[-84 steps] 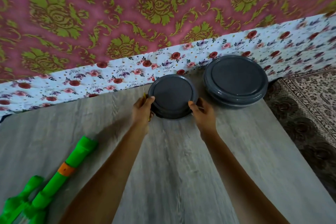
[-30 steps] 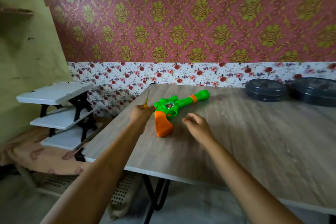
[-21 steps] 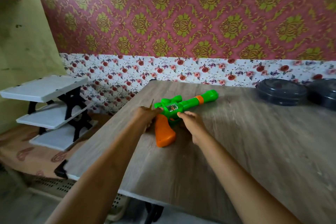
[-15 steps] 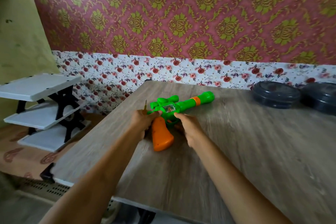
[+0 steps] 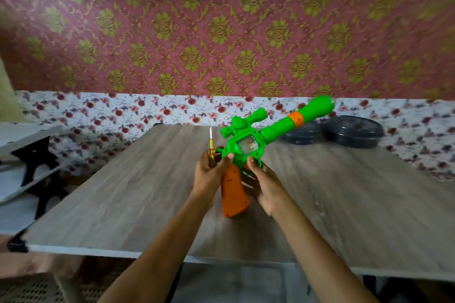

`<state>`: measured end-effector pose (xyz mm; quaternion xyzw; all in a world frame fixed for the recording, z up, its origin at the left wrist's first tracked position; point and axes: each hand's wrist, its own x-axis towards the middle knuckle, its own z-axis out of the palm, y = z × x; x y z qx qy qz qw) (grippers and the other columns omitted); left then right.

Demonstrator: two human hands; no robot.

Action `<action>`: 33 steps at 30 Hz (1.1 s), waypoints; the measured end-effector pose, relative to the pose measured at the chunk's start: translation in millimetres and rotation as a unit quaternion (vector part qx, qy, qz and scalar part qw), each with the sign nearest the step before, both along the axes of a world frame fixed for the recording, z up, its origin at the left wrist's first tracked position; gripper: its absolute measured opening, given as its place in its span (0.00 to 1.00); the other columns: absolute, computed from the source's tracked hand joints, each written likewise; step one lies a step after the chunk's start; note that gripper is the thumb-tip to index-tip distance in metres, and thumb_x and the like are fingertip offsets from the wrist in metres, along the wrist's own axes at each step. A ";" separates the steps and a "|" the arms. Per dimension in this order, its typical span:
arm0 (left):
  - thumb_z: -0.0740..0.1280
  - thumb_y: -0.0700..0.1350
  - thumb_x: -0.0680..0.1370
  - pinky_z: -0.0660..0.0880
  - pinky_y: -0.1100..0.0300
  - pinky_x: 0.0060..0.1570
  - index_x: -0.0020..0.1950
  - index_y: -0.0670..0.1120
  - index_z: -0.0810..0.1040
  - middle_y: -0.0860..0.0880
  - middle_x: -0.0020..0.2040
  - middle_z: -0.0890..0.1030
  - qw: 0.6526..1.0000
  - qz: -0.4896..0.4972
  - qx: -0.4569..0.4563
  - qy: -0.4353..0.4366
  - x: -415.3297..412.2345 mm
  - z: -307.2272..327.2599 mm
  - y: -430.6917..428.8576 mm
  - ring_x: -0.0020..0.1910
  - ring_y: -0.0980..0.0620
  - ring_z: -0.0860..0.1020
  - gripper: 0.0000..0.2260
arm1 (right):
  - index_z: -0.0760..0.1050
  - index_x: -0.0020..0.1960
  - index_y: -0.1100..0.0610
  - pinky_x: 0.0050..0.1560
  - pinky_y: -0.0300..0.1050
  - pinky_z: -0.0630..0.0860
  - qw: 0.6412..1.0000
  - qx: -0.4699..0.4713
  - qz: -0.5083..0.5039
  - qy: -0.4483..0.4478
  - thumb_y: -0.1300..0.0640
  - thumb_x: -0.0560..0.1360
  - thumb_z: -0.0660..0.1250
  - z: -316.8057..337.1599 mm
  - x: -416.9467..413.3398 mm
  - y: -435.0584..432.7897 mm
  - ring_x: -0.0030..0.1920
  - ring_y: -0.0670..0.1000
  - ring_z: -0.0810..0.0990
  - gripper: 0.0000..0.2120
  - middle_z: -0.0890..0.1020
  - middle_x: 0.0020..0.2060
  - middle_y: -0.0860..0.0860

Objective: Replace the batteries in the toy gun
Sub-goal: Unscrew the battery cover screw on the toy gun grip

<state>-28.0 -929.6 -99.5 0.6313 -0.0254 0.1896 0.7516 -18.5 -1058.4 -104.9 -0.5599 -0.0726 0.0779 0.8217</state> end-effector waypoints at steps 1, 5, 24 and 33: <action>0.70 0.42 0.75 0.75 0.66 0.31 0.52 0.48 0.75 0.51 0.38 0.78 1.000 -0.014 0.001 -0.003 -1.6 0.2 -8.2 0.32 0.61 0.77 0.08 | 0.75 0.55 0.52 0.35 0.40 0.77 1.000 0.003 -0.014 -0.009 0.51 0.76 0.62 2.5 -1.2 -5.4 0.41 0.49 0.82 0.10 0.83 0.43 0.52; 0.68 0.44 0.76 0.74 0.68 0.32 0.56 0.48 0.74 0.54 0.38 0.77 0.998 -0.019 0.051 -0.012 4.2 3.9 -24.4 0.33 0.61 0.77 0.10 | 0.75 0.58 0.55 0.39 0.44 0.78 0.998 0.006 -0.064 -0.025 0.51 0.74 0.66 4.1 5.5 -13.8 0.45 0.54 0.82 0.15 0.83 0.47 0.56; 0.56 0.40 0.82 0.79 0.63 0.41 0.55 0.46 0.69 0.47 0.48 0.79 0.997 0.002 0.046 -0.062 25.0 -15.3 -4.9 0.41 0.54 0.80 0.05 | 0.76 0.61 0.56 0.55 0.55 0.78 0.994 0.018 -0.102 -0.034 0.46 0.64 0.70 -17.9 57.1 -17.6 0.55 0.57 0.80 0.27 0.82 0.54 0.57; 0.62 0.55 0.76 0.73 0.55 0.39 0.67 0.57 0.62 0.44 0.41 0.72 0.956 -0.042 0.278 -0.082 24.9 -32.3 -12.3 0.37 0.54 0.72 0.20 | 0.75 0.61 0.56 0.54 0.53 0.77 0.994 0.026 -0.095 -0.050 0.52 0.69 0.69 -15.5 51.1 -18.8 0.54 0.58 0.80 0.22 0.82 0.54 0.57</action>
